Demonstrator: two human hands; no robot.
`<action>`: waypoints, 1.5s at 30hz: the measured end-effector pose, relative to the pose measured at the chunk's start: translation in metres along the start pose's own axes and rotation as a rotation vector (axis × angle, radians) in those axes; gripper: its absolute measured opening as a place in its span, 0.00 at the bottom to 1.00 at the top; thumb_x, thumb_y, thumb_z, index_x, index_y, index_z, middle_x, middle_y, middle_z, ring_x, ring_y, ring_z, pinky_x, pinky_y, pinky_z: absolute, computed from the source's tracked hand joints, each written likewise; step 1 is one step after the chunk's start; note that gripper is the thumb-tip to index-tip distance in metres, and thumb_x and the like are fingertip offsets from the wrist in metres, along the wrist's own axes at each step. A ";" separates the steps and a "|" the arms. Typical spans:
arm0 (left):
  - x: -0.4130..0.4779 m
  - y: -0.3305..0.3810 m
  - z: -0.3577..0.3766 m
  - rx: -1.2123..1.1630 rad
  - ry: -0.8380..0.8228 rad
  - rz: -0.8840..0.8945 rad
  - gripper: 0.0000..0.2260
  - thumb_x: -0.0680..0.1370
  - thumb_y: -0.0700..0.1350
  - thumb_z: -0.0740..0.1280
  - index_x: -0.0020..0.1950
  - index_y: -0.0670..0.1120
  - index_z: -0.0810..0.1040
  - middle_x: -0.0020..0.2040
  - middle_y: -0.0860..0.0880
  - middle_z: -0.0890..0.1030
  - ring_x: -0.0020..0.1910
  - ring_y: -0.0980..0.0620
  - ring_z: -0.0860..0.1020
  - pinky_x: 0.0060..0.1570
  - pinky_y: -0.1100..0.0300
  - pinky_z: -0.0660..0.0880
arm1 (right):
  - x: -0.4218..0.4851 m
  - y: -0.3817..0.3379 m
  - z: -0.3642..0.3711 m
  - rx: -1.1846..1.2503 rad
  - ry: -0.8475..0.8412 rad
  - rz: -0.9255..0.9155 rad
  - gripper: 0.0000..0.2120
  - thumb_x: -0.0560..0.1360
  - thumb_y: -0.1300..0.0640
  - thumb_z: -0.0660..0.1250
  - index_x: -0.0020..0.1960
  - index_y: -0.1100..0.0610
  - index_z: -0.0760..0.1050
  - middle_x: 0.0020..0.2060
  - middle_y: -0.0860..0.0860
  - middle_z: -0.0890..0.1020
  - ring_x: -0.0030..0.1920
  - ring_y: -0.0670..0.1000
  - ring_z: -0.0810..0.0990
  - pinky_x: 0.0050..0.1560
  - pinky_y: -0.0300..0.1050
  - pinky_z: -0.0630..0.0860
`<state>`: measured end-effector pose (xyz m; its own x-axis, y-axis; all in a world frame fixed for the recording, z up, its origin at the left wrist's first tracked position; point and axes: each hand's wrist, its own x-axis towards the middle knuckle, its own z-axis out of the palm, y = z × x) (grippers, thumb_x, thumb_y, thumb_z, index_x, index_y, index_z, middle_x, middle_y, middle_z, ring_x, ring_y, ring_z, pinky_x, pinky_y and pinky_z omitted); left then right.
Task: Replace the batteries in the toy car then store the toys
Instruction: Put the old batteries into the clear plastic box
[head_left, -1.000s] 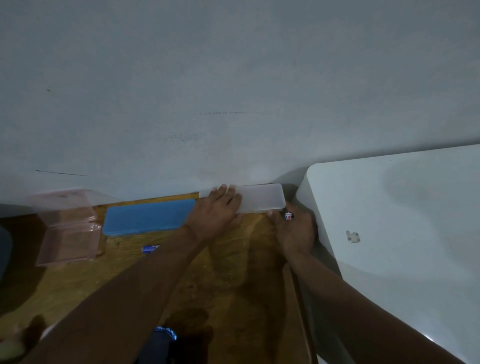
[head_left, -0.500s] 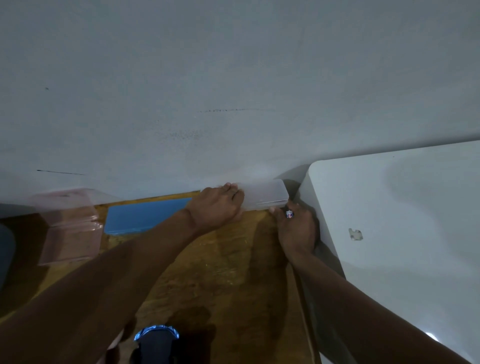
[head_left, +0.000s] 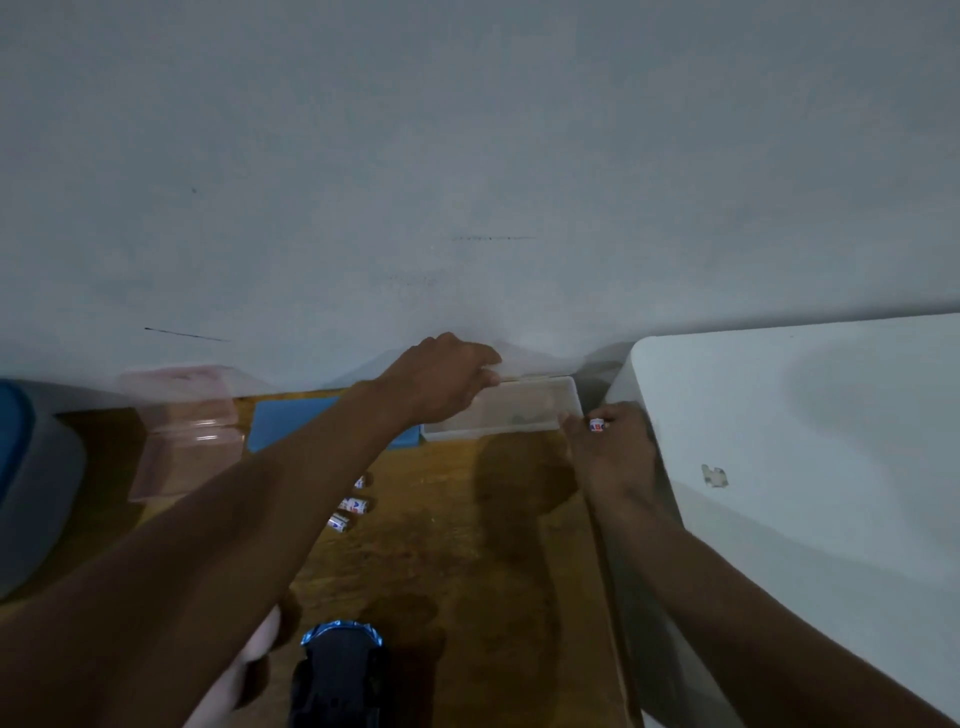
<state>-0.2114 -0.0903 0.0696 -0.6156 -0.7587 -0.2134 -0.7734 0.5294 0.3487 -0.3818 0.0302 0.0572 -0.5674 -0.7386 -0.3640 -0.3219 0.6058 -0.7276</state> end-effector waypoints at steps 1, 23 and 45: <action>0.001 0.001 -0.002 -0.011 -0.007 -0.008 0.15 0.82 0.51 0.61 0.66 0.49 0.77 0.62 0.43 0.80 0.58 0.42 0.78 0.57 0.50 0.75 | 0.000 -0.005 -0.003 0.014 -0.024 0.008 0.12 0.75 0.51 0.68 0.49 0.60 0.77 0.42 0.54 0.80 0.39 0.50 0.78 0.44 0.46 0.77; 0.005 0.011 -0.008 -0.147 0.012 -0.052 0.13 0.81 0.48 0.64 0.64 0.49 0.79 0.60 0.46 0.81 0.56 0.45 0.79 0.52 0.55 0.74 | 0.029 -0.044 0.045 -0.312 -0.375 -0.142 0.18 0.68 0.58 0.76 0.56 0.61 0.79 0.48 0.55 0.83 0.46 0.54 0.82 0.52 0.50 0.81; 0.004 0.005 0.003 -0.097 0.032 -0.035 0.13 0.80 0.40 0.65 0.64 0.48 0.80 0.60 0.45 0.82 0.55 0.45 0.80 0.55 0.50 0.77 | 0.026 -0.021 0.026 -0.448 -0.159 -0.437 0.11 0.78 0.60 0.65 0.59 0.58 0.80 0.57 0.55 0.82 0.55 0.53 0.81 0.63 0.45 0.74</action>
<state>-0.2185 -0.0893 0.0678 -0.5816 -0.7889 -0.1982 -0.7752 0.4638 0.4288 -0.3705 -0.0099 0.0483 -0.2043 -0.9592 -0.1956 -0.8028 0.2785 -0.5272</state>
